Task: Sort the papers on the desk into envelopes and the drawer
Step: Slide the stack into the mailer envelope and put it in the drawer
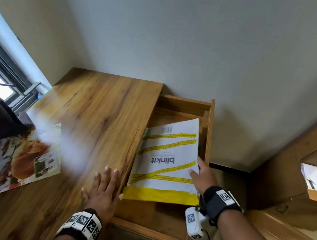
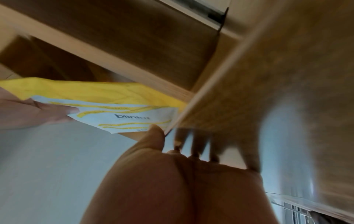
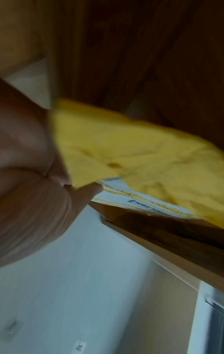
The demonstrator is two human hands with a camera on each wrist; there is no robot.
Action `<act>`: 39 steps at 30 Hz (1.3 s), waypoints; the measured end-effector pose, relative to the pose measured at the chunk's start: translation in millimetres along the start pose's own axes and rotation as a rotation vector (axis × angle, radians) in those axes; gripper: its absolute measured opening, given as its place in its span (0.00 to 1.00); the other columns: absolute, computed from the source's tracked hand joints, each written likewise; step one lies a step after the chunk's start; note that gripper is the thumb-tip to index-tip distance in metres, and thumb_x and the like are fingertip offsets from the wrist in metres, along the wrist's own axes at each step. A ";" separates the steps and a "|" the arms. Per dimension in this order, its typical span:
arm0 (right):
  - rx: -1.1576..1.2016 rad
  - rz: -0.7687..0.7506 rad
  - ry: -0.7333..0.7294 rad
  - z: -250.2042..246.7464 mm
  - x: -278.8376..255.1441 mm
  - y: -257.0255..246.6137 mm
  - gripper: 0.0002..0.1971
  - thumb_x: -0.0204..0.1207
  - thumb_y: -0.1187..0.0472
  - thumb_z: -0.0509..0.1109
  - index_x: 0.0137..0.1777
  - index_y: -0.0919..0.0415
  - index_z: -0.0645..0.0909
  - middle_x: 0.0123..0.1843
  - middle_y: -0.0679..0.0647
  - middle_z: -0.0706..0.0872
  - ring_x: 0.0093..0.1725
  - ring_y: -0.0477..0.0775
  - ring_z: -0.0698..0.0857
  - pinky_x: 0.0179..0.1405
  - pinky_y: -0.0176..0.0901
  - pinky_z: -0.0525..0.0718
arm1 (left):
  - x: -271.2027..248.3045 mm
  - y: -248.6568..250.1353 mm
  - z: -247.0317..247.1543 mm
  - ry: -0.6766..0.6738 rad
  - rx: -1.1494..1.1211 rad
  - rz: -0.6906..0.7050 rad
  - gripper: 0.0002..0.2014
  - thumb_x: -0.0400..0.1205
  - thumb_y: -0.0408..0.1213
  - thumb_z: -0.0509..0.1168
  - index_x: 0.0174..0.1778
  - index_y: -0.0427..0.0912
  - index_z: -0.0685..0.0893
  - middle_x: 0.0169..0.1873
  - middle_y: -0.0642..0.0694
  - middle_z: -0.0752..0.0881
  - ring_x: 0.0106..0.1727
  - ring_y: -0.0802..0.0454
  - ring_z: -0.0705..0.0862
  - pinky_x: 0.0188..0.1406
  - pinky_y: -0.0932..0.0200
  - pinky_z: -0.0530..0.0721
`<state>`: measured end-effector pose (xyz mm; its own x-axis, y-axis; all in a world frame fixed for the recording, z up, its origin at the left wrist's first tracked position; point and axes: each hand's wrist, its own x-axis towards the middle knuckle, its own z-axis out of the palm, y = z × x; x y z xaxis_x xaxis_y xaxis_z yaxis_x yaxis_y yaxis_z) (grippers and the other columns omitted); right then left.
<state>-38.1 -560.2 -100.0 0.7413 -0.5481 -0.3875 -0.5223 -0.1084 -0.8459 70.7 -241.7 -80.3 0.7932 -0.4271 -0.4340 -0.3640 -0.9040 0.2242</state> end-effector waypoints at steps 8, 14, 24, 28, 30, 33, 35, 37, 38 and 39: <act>-0.062 0.214 -0.156 47.5 33.7 -11.3 0.32 0.80 0.62 0.67 0.84 0.60 0.65 0.57 0.57 0.91 0.56 0.61 0.89 0.58 0.54 0.87 | 0.3 7.5 3.7 -0.083 0.056 -0.052 0.46 0.79 0.72 0.51 0.76 0.67 0.20 0.74 0.61 0.14 0.79 0.48 0.18 0.74 0.21 0.33; -0.103 0.098 0.000 23.4 13.6 -21.7 0.21 0.82 0.63 0.66 0.75 0.57 0.80 0.70 0.53 0.86 0.67 0.51 0.84 0.68 0.43 0.81 | -1.9 11.3 -0.4 -0.126 0.041 -0.054 0.47 0.77 0.74 0.49 0.75 0.67 0.19 0.73 0.61 0.13 0.78 0.48 0.17 0.75 0.21 0.31; -0.049 0.237 0.052 -24.3 -23.2 -6.1 0.41 0.83 0.37 0.63 0.89 0.46 0.47 0.88 0.51 0.62 0.84 0.59 0.67 0.80 0.56 0.67 | -3.5 10.2 -11.3 -0.193 -0.046 -0.026 0.46 0.66 0.84 0.33 0.73 0.72 0.19 0.70 0.66 0.12 0.76 0.51 0.14 0.70 0.24 0.21; 0.011 0.254 0.001 -6.1 -30.2 -8.2 0.48 0.80 0.29 0.59 0.88 0.44 0.35 0.90 0.52 0.56 0.86 0.61 0.62 0.81 0.57 0.63 | -3.6 7.7 -14.1 -0.211 -0.066 -0.012 0.42 0.70 0.82 0.33 0.72 0.73 0.19 0.69 0.66 0.11 0.75 0.53 0.14 0.71 0.25 0.21; 0.062 0.268 -0.019 -3.0 -28.4 -11.7 0.49 0.78 0.27 0.58 0.88 0.43 0.34 0.90 0.51 0.55 0.87 0.61 0.61 0.81 0.58 0.63 | -3.7 6.6 -14.6 -0.202 -0.078 -0.004 0.42 0.66 0.83 0.30 0.71 0.74 0.19 0.69 0.67 0.12 0.75 0.54 0.15 0.70 0.25 0.20; 0.079 0.249 -0.066 6.9 -25.1 -18.8 0.52 0.74 0.24 0.58 0.88 0.44 0.33 0.90 0.52 0.54 0.87 0.60 0.61 0.81 0.59 0.64 | -3.4 4.6 -13.5 -0.204 -0.088 0.004 0.40 0.73 0.80 0.35 0.74 0.72 0.21 0.70 0.68 0.12 0.76 0.54 0.15 0.69 0.26 0.19; 0.086 0.227 -0.091 17.5 -23.2 -23.8 0.54 0.72 0.23 0.58 0.88 0.45 0.32 0.90 0.52 0.53 0.87 0.59 0.60 0.82 0.57 0.63 | -3.1 4.9 -13.2 -0.207 -0.086 0.007 0.40 0.76 0.78 0.37 0.75 0.71 0.21 0.70 0.67 0.12 0.76 0.53 0.15 0.69 0.27 0.19; 0.079 0.216 -0.125 30.8 -19.9 -30.4 0.53 0.75 0.24 0.58 0.87 0.45 0.31 0.90 0.53 0.53 0.87 0.59 0.60 0.82 0.56 0.63 | -3.4 4.7 -13.7 -0.208 -0.089 0.005 0.40 0.76 0.77 0.38 0.76 0.71 0.22 0.71 0.66 0.13 0.76 0.53 0.15 0.68 0.27 0.18; 0.074 0.210 -0.148 38.2 -18.4 -35.7 0.52 0.76 0.25 0.58 0.87 0.46 0.31 0.90 0.53 0.52 0.87 0.59 0.60 0.81 0.55 0.63 | -3.9 3.9 -14.1 -0.206 -0.091 0.002 0.40 0.76 0.77 0.38 0.76 0.71 0.22 0.71 0.66 0.13 0.76 0.53 0.15 0.69 0.27 0.18; 0.071 0.204 -0.168 44.7 -17.7 -40.9 0.51 0.77 0.26 0.57 0.87 0.46 0.30 0.90 0.53 0.52 0.87 0.59 0.60 0.81 0.54 0.63 | -4.1 4.1 -14.0 -0.207 -0.089 -0.001 0.40 0.76 0.77 0.38 0.76 0.71 0.22 0.71 0.66 0.13 0.76 0.53 0.15 0.69 0.27 0.19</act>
<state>-11.0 -509.0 -74.9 0.6862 -0.4067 -0.6031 -0.6418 0.0518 -0.7651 72.8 -243.4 -65.4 0.6730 -0.4297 -0.6020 -0.3115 -0.9029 0.2962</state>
